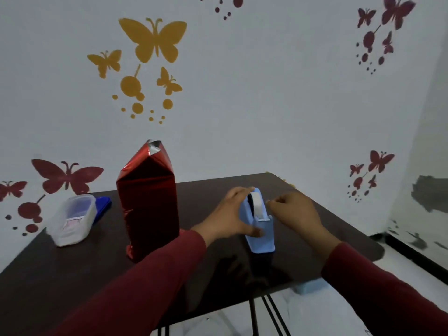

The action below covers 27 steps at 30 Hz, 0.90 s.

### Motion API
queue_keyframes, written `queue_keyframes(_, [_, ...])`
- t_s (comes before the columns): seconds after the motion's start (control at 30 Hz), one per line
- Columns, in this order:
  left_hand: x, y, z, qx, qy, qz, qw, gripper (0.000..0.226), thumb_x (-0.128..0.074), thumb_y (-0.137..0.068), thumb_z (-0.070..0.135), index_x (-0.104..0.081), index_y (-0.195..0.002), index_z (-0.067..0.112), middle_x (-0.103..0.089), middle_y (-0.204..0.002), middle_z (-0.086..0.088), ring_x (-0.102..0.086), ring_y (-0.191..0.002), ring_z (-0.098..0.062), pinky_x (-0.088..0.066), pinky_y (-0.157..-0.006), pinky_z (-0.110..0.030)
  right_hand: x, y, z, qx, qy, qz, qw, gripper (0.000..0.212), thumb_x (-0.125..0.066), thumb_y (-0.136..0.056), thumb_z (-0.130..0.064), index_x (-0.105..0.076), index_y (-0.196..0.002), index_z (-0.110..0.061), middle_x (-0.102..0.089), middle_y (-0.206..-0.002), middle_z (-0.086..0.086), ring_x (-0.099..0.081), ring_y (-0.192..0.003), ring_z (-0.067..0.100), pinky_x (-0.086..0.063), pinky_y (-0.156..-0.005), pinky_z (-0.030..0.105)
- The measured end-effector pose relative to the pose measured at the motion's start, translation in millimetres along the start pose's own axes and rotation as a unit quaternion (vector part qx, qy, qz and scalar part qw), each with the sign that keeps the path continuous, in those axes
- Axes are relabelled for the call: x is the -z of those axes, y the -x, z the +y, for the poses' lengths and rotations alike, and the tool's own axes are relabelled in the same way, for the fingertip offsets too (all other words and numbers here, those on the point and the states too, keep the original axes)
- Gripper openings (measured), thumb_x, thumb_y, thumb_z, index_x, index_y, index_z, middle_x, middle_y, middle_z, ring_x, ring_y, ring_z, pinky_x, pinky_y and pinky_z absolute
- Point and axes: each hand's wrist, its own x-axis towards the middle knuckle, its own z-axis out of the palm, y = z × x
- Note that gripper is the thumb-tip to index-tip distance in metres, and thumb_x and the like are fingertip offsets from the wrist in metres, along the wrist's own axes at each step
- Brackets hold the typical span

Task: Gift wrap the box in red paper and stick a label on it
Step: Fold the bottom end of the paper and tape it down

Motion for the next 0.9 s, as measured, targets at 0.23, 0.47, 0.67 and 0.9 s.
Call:
queue_keyframes(0.23, [-17,-21,-15,0.022,-0.016,-0.051,0.998,0.125,-0.094,-0.061,0.052,-0.020,-0.161,0.034,-0.012,-0.164,0.023,-0.031,-0.148,-0.015,-0.049,-0.110,-0.042,-17,-18,12,-0.213,-0.273,-0.239,0.907,0.022,-0.070,-0.095,-0.031,-0.065,-0.105,-0.011,-0.065,-0.109,0.016,-0.069,-0.087,0.035,-0.064,-0.060,0.044])
queue_keyframes(0.47, [-17,-23,-16,0.021,-0.029,-0.044,0.998,0.125,-0.093,-0.061,0.052,-0.021,-0.161,0.034,-0.008,-0.165,0.026,-0.033,-0.147,-0.012,-0.048,-0.110,-0.039,-14,-31,-3,-0.222,-0.335,-0.251,0.881,0.027,-0.070,-0.097,-0.013,-0.064,-0.122,-0.004,-0.059,-0.127,0.012,-0.056,-0.119,0.034,-0.054,-0.078,0.074])
queue_keyframes(0.67, [-15,-23,-13,0.020,-0.038,-0.050,0.998,0.128,-0.093,-0.063,0.053,-0.017,-0.163,0.032,-0.010,-0.167,0.022,-0.036,-0.146,-0.015,-0.046,-0.111,-0.039,-28,-19,2,-0.198,-0.423,-0.138,0.874,0.036,-0.073,-0.088,-0.010,-0.064,-0.121,0.004,-0.061,-0.128,0.017,-0.059,-0.104,0.043,-0.048,-0.059,0.082])
queue_keyframes(0.9, [-15,-20,-14,0.012,-0.063,-0.060,0.996,0.130,-0.095,-0.063,0.048,-0.015,-0.164,0.030,-0.008,-0.168,0.022,-0.043,-0.143,-0.017,-0.046,-0.112,-0.039,-55,3,31,-0.148,-0.462,-0.054,0.873,0.014,-0.079,-0.081,-0.011,-0.077,-0.087,0.002,-0.074,-0.104,0.022,-0.072,-0.092,0.046,-0.060,-0.064,0.049])
